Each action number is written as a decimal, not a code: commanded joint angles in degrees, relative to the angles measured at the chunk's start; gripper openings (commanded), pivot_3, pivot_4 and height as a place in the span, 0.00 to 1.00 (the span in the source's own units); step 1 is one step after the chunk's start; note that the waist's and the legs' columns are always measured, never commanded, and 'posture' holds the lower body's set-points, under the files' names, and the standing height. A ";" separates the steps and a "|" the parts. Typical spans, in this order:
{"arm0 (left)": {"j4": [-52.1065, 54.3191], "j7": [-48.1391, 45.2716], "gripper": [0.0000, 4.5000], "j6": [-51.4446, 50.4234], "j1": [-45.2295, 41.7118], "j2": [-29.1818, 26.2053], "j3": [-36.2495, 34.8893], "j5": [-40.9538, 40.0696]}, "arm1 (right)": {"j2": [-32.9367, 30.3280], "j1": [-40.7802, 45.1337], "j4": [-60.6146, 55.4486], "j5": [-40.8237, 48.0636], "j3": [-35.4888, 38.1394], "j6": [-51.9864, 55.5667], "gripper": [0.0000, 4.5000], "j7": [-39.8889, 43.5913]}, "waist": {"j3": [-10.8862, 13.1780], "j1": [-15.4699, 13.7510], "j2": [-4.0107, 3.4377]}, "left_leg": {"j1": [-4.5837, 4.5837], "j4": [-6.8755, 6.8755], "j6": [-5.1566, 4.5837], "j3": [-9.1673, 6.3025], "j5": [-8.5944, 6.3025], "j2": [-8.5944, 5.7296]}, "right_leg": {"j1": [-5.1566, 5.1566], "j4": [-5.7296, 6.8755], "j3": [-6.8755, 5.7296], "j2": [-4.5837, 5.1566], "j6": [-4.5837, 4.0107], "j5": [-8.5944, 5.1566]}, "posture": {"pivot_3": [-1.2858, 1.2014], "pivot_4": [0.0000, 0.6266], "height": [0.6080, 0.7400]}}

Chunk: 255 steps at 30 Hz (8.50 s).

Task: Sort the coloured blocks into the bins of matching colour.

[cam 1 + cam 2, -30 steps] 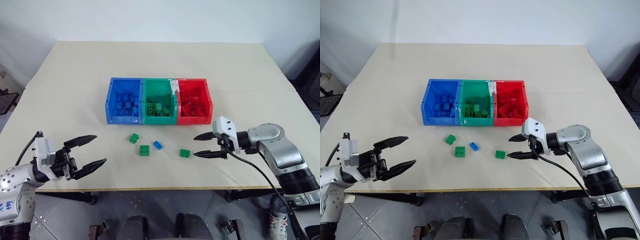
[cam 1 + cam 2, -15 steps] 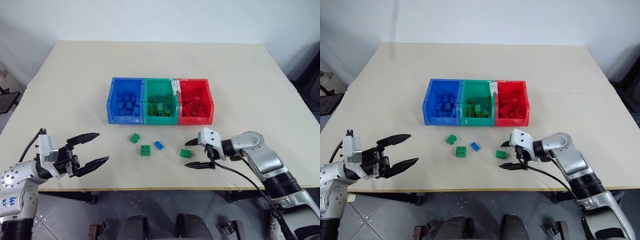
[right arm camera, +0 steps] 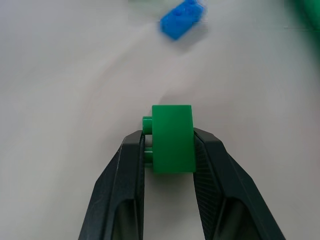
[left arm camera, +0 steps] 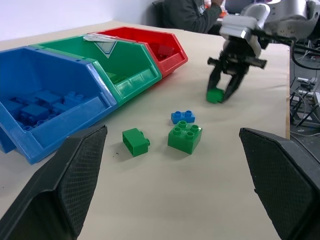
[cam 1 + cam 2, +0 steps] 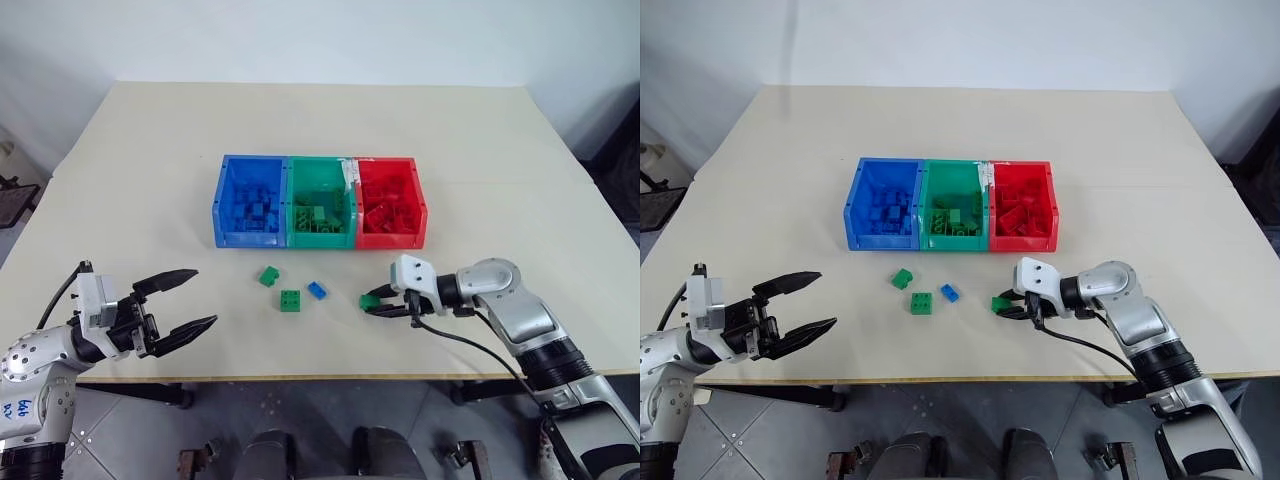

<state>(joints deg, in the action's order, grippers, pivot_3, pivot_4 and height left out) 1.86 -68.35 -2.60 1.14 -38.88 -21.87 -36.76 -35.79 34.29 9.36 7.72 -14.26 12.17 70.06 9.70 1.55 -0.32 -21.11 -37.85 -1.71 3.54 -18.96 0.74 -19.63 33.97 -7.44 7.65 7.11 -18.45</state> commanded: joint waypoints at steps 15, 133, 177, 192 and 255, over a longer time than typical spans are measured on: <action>1.30 1.05 1.00 2.34 -0.13 1.35 -1.01 0.05 | 19.58 38.48 45.30 -5.19 5.25 -16.30 0.78 -13.76 | -0.01 0.29 0.01 | -0.06 -0.02 0.06 -0.11 0.00 -0.13 | -0.44 0.95 0.01 -0.10 -0.02 -0.01 | 0.52 0.24 1.00; -4.55 -2.20 1.00 6.55 -0.14 2.39 -3.71 -0.33 | 37.75 43.48 56.32 -5.12 11.67 -29.17 0.70 -35.93 | 0.01 1.91 0.02 | -0.07 0.13 0.17 -0.23 -0.03 -0.03 | -0.90 1.58 0.62 -0.09 -0.04 -0.01 | 0.52 0.24 1.00; 6.62 0.27 1.00 8.29 21.13 4.32 -11.13 -2.53 | -11.46 -4.63 10.28 17.75 18.14 -8.30 0.70 21.06 | 0.05 0.49 -0.05 | 0.05 0.39 0.19 -0.14 0.01 0.07 | -0.01 -0.34 0.65 -0.05 -0.08 -0.03 | 0.52 0.24 1.00; 23.61 22.14 1.00 -1.70 12.05 8.56 8.52 12.79 | -10.75 -6.94 3.77 19.25 18.44 -5.03 0.70 17.45 | 0.08 -0.52 -0.12 | 0.02 0.32 0.12 -0.17 -0.01 0.01 | 0.11 -0.45 0.67 0.04 -0.13 -0.06 | 0.52 0.24 1.00; -27.34 37.97 1.00 14.92 -45.01 28.33 25.51 31.68 | -10.06 -16.99 -7.49 20.35 23.42 -2.46 0.70 5.31 | 0.10 -3.49 0.09 | -0.08 -0.18 -0.12 0.16 0.10 -0.13 | 0.09 -0.15 -0.18 -0.44 0.14 0.08 | 0.52 0.24 1.00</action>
<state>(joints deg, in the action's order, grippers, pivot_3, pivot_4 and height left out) -31.57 -28.83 13.85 -45.55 -9.65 3.58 -3.91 -45.47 17.12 3.35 26.75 7.29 10.06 75.47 9.80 -1.94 -0.24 -21.18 -38.03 -1.83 3.69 -18.87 0.62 -19.54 33.82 -7.61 7.21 7.25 -18.37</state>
